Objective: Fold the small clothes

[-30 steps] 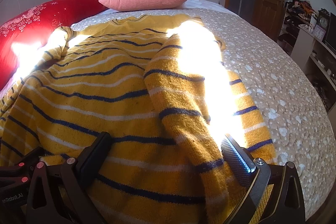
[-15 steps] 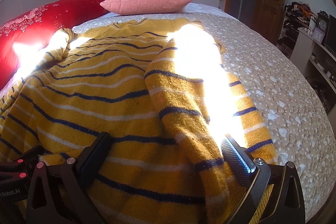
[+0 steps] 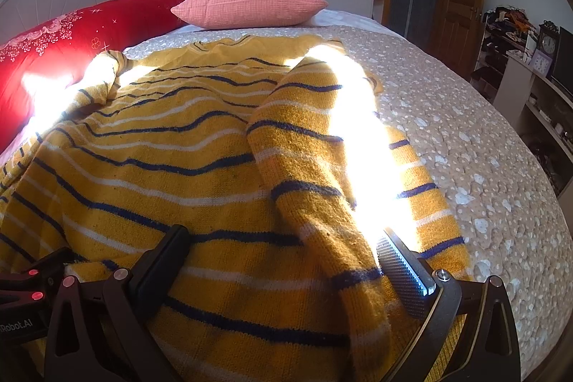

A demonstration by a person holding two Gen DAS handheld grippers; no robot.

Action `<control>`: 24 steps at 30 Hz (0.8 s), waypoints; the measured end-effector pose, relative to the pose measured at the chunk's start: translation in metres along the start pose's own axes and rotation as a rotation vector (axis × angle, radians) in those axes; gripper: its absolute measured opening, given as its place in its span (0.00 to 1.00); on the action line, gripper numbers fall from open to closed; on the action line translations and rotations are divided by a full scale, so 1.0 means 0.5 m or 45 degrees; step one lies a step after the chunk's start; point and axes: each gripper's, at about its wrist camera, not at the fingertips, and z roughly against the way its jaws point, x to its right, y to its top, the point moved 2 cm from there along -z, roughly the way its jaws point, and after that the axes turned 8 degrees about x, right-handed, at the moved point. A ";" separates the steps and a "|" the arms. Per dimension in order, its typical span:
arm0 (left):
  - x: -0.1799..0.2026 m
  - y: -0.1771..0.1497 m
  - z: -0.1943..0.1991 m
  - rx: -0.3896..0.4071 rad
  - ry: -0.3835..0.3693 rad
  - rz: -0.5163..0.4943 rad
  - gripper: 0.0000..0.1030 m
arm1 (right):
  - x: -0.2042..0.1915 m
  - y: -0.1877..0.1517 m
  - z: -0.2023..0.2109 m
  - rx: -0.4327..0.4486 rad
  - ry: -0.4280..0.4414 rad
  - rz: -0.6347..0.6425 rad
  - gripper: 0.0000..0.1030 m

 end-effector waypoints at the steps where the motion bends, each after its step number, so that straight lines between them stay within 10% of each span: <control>1: 0.001 -0.001 0.001 0.001 0.003 0.000 1.00 | 0.000 0.000 -0.001 0.001 -0.002 0.003 1.00; 24: 0.005 -0.004 0.008 0.039 0.035 0.017 1.00 | 0.000 0.004 -0.003 0.038 -0.013 0.020 1.00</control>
